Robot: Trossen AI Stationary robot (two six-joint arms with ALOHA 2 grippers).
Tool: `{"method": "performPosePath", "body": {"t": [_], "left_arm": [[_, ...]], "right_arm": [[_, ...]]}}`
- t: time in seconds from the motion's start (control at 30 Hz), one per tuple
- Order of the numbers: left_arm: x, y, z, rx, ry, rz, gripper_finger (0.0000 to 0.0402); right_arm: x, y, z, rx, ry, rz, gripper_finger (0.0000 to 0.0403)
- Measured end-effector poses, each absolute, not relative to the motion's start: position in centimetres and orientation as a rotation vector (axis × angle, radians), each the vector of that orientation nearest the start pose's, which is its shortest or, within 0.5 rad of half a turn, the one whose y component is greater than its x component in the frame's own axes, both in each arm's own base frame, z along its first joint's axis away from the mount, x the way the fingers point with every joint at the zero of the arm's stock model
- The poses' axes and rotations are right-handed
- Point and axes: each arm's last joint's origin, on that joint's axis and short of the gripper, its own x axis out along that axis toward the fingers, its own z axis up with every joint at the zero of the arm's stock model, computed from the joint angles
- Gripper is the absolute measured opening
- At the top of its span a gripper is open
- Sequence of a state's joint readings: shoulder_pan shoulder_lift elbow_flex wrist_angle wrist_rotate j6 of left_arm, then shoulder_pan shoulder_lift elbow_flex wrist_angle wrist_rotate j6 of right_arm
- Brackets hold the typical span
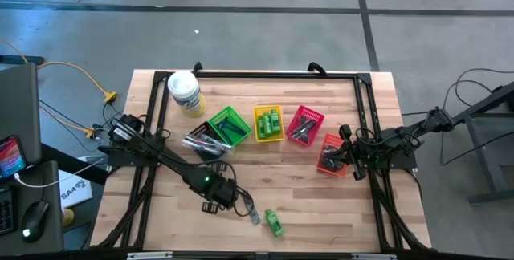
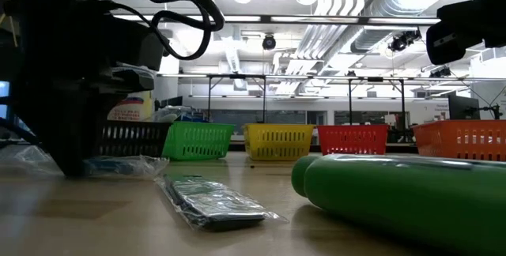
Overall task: Pick & Place Travel size toiletries
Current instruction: Put the blue toothbrush into the black bin
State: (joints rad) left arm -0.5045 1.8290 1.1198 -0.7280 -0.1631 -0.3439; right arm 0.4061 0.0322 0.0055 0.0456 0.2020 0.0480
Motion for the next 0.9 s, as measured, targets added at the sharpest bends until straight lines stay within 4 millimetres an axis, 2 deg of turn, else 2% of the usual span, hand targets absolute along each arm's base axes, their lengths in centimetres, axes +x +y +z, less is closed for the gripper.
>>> {"method": "performPosePath", "body": {"t": [0.13, 0.3, 0.53, 0.7, 0.9], "left_arm": [[28.7, -15.3, 14.9, 0.217, 1.363, -0.025, 0.0039], [28.8, -15.1, 15.1, 0.301, 1.335, -0.027, 0.0013], [28.6, -15.3, 15.9, 0.351, 1.272, 0.009, 0.0023], [27.8, -16.3, 19.1, 0.367, 1.134, 0.015, 0.0014], [24.8, -17.8, 24.0, 0.427, 0.903, 0.047, 0.0016]], "right_arm": [[9.3, 3.4, 16.7, 0.046, -0.014, 0.204, 0.0002], [9.3, 3.4, 16.7, 0.061, -0.012, 0.204, 0.0002], [9.3, 3.4, 16.7, 0.061, -0.014, 0.2, 0.0002], [9.3, 3.4, 16.7, 0.062, -0.014, 0.201, 0.0002], [9.3, 3.4, 16.7, 0.062, -0.014, 0.2, 0.0002]]}}
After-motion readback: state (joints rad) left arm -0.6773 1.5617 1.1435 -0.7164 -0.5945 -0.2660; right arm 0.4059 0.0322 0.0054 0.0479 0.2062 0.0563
